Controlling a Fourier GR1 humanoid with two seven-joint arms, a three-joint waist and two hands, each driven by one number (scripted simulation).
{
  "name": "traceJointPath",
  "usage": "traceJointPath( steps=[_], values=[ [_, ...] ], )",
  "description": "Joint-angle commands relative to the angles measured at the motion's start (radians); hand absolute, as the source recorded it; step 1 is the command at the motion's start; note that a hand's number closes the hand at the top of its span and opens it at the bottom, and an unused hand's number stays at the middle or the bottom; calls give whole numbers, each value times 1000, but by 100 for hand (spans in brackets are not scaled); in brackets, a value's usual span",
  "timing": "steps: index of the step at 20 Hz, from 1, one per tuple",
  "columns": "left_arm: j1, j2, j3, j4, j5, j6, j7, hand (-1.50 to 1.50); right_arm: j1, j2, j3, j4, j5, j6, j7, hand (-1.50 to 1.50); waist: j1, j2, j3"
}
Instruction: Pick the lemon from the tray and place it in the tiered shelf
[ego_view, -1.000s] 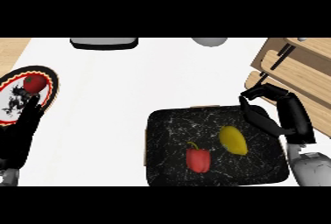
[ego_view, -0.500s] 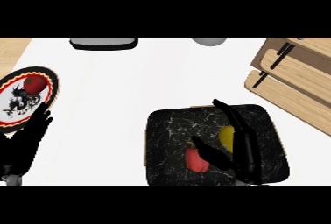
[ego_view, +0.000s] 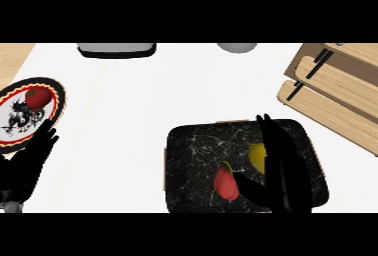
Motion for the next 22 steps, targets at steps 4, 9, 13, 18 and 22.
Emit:
traceJointPath(
  steps=[4, 9, 13, 18, 22],
  values=[
    [-42, 15, 13, 19, 3, -28, 7, 0, -48, -15, 87, -58, 9, 514, 256, -150, 10, 7, 1],
    [-24, -7, 20, -15, 0, -11, 4, 0, -161, 45, 59, -15, -17, 742, 346, -150, 28, 8, 4],
    [-45, -15, 2, 9, -18, -26, 22, 0, -184, 38, -16, -28, -52, 864, 329, -150, 16, 8, 5],
    [-20, -49, 1, -16, -42, -8, 21, 0, -168, 47, -44, 65, -5, 815, 253, -150, 20, 8, 6],
    [-37, -39, 46, -4, -18, -52, 27, 0, -236, 78, -124, 103, -5, 870, 234, -150, 20, 9, 6]
  ],
)
